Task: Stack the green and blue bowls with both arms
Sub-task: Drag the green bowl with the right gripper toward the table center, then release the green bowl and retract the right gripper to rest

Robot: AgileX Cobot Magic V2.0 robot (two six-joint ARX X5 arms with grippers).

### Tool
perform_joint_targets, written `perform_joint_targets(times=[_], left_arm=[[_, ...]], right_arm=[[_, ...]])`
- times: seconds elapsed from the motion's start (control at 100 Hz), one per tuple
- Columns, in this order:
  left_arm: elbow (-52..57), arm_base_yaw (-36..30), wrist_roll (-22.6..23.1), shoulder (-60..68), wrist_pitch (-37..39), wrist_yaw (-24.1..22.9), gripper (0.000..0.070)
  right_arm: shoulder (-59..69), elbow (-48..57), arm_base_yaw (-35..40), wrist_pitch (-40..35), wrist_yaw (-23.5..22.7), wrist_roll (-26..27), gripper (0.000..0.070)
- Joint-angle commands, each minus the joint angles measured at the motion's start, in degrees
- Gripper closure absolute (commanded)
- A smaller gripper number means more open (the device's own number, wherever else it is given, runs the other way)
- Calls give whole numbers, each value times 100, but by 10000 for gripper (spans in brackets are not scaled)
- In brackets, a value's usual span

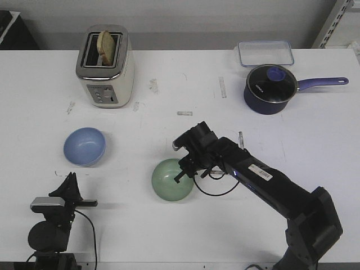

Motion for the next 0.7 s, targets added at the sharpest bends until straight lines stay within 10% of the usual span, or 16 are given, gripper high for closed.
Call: perform_joint_targets(times=[0.0, 0.14, 0.41, 0.69], left_arm=[[-125, 0, -11, -7, 55, 9, 699], [-125, 0, -11, -7, 55, 9, 699], [-125, 0, -11, -7, 11, 7, 699], [-125, 0, -11, -7, -44, 7, 699]], right_arm=[[127, 92, 50, 15, -48, -72, 429], [48, 195, 26, 0, -48, -70, 249], [-581, 752, -284, -221, 7, -63, 205], [-1851, 774, -1497, -573, 487, -50, 700]])
